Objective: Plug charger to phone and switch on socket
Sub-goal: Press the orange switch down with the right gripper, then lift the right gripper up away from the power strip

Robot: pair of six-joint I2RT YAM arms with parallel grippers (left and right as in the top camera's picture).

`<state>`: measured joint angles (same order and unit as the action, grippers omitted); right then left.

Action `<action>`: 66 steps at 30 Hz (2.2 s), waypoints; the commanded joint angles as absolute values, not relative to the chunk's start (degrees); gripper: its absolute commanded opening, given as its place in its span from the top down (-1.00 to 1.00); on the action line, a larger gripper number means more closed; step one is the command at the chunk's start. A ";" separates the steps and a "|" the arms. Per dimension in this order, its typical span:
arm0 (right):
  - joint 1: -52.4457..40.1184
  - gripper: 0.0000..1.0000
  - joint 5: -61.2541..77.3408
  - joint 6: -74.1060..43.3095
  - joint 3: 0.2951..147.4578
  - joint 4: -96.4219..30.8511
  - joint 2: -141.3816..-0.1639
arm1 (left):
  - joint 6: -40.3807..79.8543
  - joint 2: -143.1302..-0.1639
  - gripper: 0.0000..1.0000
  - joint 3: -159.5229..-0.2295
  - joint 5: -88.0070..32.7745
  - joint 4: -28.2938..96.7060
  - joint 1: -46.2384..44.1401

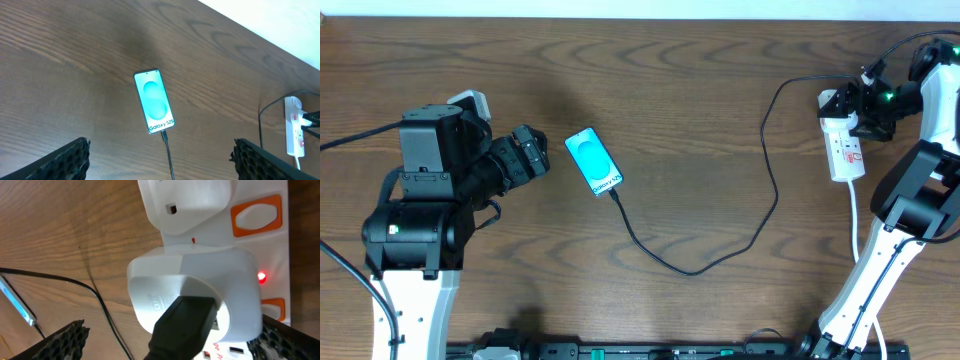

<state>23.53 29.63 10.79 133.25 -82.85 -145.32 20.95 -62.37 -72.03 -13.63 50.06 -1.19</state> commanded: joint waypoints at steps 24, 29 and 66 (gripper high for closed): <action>24.25 -0.98 32.91 8.34 141.62 -87.46 -147.65 | 20.82 -62.48 -0.83 -73.08 -14.31 50.35 -1.06; 27.16 -0.99 32.40 7.90 150.17 -91.85 -147.65 | 20.82 -62.48 -0.84 -73.08 -14.31 50.35 -1.06; 4.73 -0.99 2.20 -1.91 161.45 -97.32 -109.97 | 20.82 -62.48 -0.84 -73.08 -14.28 50.35 -1.06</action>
